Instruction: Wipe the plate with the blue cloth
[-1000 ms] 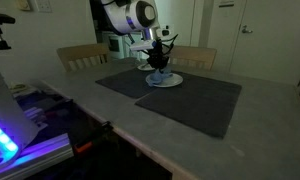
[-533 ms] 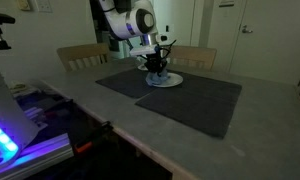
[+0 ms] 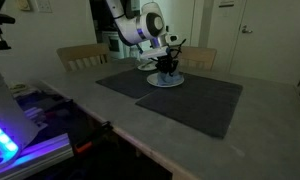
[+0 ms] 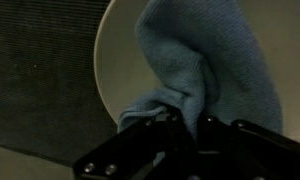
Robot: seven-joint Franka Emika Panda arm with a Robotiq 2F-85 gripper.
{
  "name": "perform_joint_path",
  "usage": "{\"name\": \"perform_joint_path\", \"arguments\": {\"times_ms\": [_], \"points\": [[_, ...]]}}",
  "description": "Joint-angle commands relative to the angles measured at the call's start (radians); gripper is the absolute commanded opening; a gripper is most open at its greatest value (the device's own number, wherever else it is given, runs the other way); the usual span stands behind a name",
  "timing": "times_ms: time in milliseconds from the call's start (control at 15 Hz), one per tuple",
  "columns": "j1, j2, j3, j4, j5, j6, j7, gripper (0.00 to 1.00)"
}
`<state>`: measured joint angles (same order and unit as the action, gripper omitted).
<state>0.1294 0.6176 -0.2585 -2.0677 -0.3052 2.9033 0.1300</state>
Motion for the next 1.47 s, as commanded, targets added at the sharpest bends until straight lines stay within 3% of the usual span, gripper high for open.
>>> {"name": "perform_joint_path", "arguments": {"times_ms": [0,200,333,667,1067,1400], "points": [[0.033,0.112,-0.055,0.062,0.002,0.061,0.044,0.03],[0.047,0.117,-0.058,0.070,0.019,0.031,0.054,0.03],[0.021,0.103,-0.017,0.070,0.036,-0.023,0.022,0.03],[-0.064,0.081,0.087,0.100,0.090,-0.128,-0.054,0.03],[-0.199,0.080,0.221,0.148,0.230,-0.240,-0.164,0.03],[-0.246,0.085,0.271,0.203,0.308,-0.396,-0.217,0.03]]}}
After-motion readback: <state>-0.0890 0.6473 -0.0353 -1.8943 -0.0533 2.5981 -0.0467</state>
